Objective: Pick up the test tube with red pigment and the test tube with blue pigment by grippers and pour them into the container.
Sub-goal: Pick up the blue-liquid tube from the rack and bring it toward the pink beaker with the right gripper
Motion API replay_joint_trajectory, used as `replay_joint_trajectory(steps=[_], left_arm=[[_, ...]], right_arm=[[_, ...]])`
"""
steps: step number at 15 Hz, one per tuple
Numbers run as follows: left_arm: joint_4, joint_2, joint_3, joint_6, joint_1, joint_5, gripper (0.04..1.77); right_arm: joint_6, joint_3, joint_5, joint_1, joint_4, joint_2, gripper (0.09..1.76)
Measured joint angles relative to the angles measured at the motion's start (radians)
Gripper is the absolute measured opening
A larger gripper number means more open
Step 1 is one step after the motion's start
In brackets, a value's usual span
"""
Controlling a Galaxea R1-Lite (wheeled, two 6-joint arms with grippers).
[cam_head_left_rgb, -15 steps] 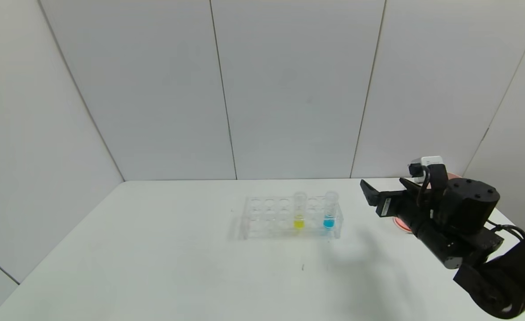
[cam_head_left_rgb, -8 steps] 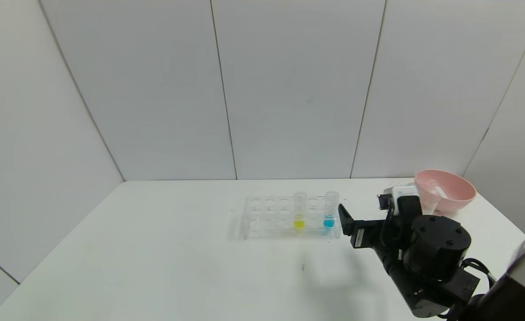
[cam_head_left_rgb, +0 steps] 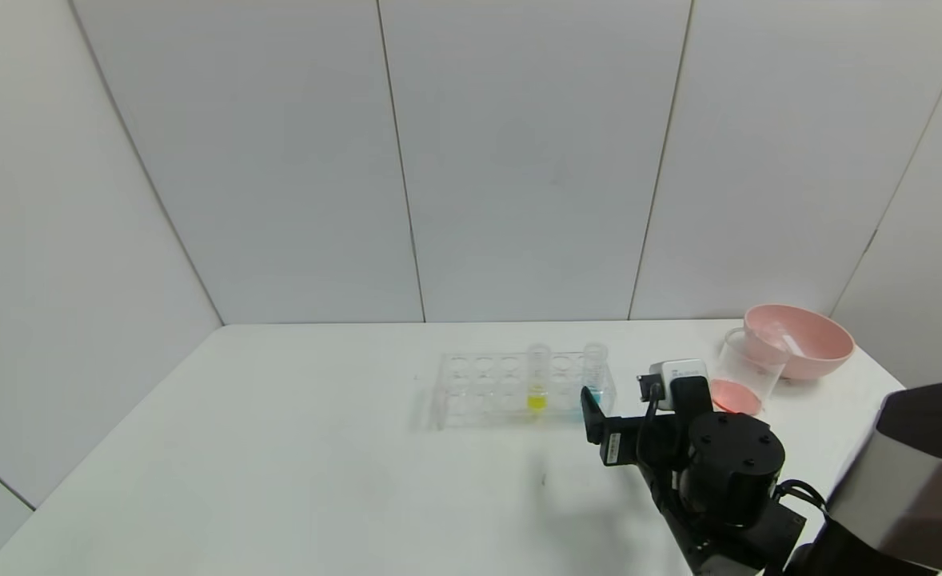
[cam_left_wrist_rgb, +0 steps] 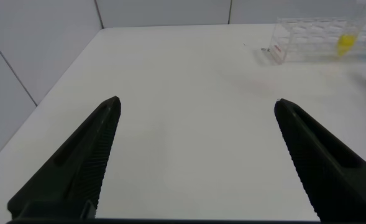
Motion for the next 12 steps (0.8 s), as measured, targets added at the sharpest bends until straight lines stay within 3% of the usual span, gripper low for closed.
replay_joint_trajectory(steps=[12], left_arm=[[0.0, 0.0, 0.0, 0.0, 0.0, 0.0, 1.76]], right_arm=[[-0.119, -0.24, 0.079, -0.07, 0.004, 0.132, 1.7]])
